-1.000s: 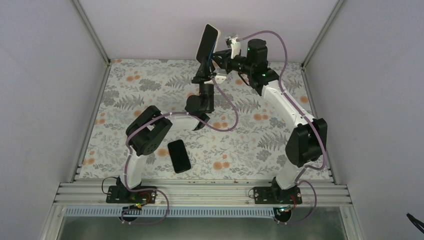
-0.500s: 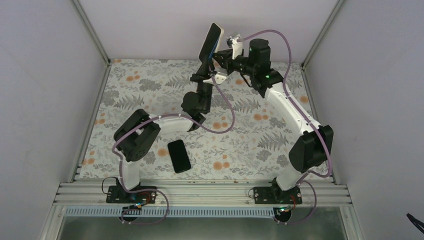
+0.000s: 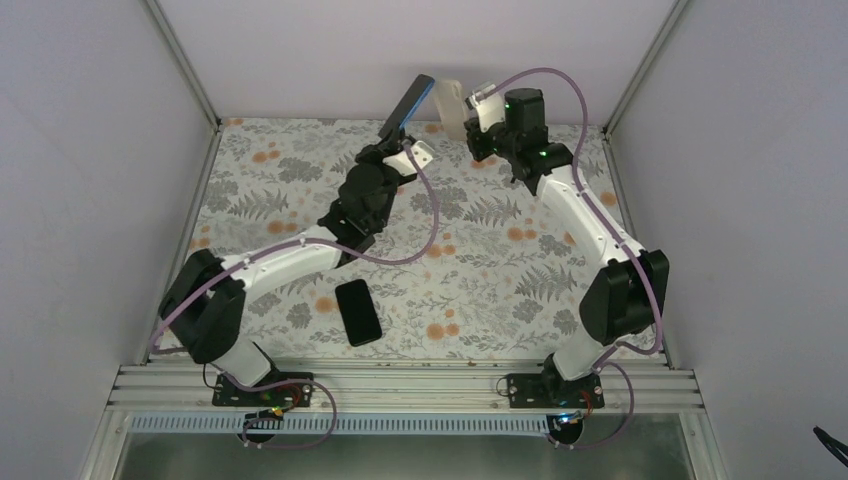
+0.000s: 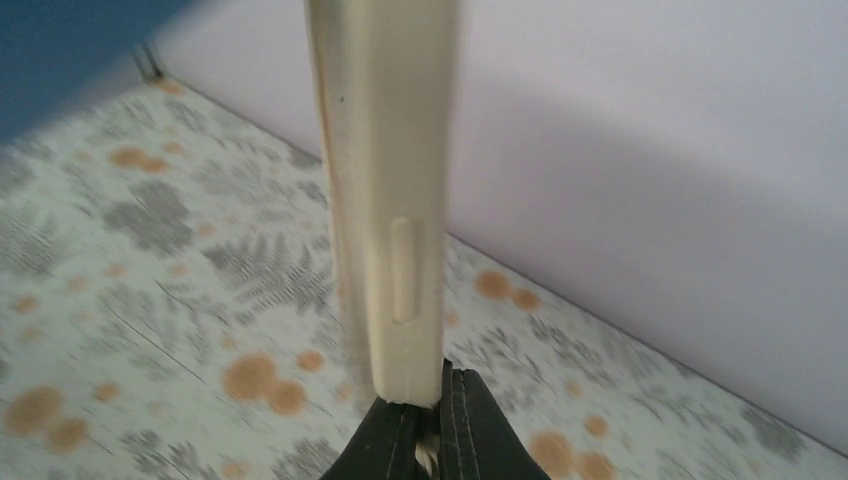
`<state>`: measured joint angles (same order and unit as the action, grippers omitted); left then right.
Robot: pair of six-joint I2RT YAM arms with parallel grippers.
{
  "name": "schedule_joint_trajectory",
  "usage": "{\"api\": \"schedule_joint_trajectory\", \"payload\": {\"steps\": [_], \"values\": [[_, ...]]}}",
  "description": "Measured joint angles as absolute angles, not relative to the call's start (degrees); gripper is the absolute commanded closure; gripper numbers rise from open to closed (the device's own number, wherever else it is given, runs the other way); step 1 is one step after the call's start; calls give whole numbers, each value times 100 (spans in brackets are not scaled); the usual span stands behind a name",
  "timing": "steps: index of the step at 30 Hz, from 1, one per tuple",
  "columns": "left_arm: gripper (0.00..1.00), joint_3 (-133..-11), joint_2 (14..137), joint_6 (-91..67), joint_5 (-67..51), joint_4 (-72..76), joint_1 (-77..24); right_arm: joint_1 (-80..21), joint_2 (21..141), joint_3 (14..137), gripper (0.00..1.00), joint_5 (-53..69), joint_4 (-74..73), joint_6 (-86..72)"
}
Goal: Take the phone out of the phone case
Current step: Remove the phone case from the phone, then place the phone at the center of the board, then place the phone case at the center of the board.
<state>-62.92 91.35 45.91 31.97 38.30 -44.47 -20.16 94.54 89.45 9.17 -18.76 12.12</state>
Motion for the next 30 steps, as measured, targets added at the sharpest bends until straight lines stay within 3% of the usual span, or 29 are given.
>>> {"api": "schedule_joint_trajectory", "payload": {"steps": [8, 15, 23, 30], "values": [[98, -5159, 7955, 4945, 3380, 3551, -4213, -1507, 9402, 8383, 97, 899, -2770, 1673], [98, -3385, 6829, 5603, 3557, 2884, -3922, -1302, 9400, 8311, 97, 2029, -4268, 2423], [97, -1761, 5621, 6204, 3730, 2016, -3699, -1350, 9406, 7135, 97, 2858, -5634, 3288], [88, -1109, 5485, 6252, 3837, 1505, -3562, -1350, 9623, 6886, 97, 2926, -5774, 3395]]}}
